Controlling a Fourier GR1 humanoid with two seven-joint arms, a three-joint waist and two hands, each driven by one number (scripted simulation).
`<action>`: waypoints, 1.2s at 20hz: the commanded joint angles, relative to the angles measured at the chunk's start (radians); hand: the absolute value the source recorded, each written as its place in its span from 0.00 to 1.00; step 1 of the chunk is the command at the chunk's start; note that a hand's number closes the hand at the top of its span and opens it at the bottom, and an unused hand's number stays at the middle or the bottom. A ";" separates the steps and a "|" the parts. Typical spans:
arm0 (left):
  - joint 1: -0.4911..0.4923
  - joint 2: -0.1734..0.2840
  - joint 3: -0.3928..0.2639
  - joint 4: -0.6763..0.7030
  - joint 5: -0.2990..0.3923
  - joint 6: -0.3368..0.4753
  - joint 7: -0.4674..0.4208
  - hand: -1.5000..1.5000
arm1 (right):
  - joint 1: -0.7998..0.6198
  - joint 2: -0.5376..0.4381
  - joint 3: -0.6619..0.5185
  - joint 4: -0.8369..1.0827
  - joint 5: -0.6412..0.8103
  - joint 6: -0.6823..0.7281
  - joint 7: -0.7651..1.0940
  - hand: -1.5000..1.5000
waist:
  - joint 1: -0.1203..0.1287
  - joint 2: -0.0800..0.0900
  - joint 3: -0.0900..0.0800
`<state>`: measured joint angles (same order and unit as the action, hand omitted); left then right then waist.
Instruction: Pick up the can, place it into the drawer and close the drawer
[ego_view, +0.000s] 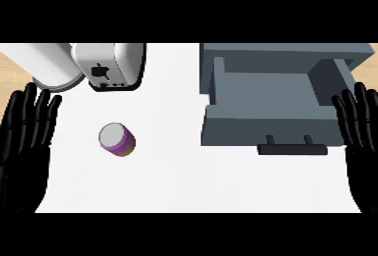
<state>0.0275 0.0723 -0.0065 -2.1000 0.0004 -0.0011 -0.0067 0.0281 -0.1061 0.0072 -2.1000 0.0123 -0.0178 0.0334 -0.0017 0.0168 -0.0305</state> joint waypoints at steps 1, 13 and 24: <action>-0.022 0.008 -0.022 0.068 0.061 -0.074 -0.055 0.00 | -0.046 0.015 0.055 0.024 0.067 -0.018 0.017 0.00 | 0.003 -0.015 0.029; -0.007 0.323 0.024 0.166 0.458 -0.531 0.157 0.00 | 0.041 0.017 0.005 0.012 0.034 -0.049 0.204 0.00 | 0.002 -0.017 0.030; -0.100 0.354 0.160 0.213 0.620 -0.563 0.322 0.00 | 0.194 0.002 -0.100 -0.026 -0.066 0.056 0.097 0.00 | -0.002 -0.017 0.031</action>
<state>-0.0409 0.3789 0.0760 -1.9448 0.5348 -0.5246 0.2731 0.1807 -0.1024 -0.0703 -2.1165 -0.0348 0.0122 0.1641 -0.0035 -0.0006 0.0001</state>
